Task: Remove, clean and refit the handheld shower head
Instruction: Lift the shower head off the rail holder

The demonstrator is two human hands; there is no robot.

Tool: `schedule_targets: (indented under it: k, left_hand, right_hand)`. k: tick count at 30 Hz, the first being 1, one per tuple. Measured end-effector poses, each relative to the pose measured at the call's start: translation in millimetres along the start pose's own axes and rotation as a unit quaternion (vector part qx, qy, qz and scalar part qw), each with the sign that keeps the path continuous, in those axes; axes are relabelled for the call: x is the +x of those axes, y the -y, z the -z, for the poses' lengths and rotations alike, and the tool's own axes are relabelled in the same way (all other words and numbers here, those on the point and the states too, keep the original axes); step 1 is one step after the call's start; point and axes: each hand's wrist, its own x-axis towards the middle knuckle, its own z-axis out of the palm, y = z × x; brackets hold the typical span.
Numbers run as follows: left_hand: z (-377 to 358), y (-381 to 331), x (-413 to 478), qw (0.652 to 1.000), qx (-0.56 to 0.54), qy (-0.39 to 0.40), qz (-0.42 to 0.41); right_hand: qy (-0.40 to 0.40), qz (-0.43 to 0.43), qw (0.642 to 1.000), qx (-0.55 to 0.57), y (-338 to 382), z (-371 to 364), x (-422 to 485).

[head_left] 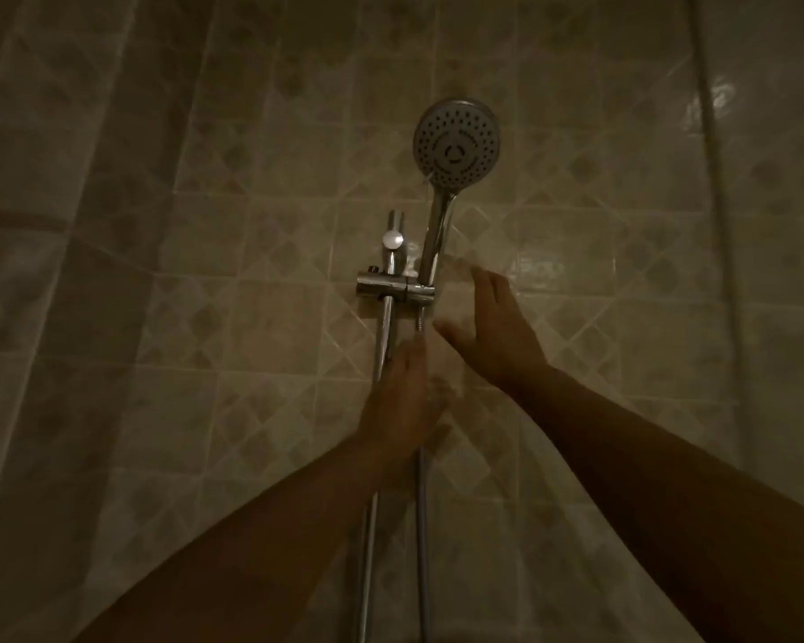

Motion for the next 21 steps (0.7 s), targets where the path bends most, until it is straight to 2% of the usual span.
schedule_targets:
  k: [2,5,10,13,17,21]
  left_hand:
    - [-1,4,9,0.999,-0.041,-0.015,0.018]
    - [-4,10,24,0.998,-0.046,-0.025,0.031]
    - [-13,16,36,0.994,-0.099,-0.018,0.051]
    - [-21,19,37,0.988,-0.123,-0.017,0.093]
    - [-29,21,44,0.988,-0.087,-0.036,0.122]
    - [-36,18,55,0.978,-0.102,-0.078,0.166]
  right_hand:
    - [0.025,-0.011,0.998,0.048,2,-4,13]
    - [0.048,-0.033,0.994,0.095,6,-10,37]
    - [0.036,-0.062,0.989,0.132,12,-27,66]
    - [0.026,-0.091,0.979,0.182,14,-38,76]
    - [0.018,-0.101,0.979,0.174,8,-45,86]
    - [0.021,-0.087,0.982,0.164,2,-47,92]
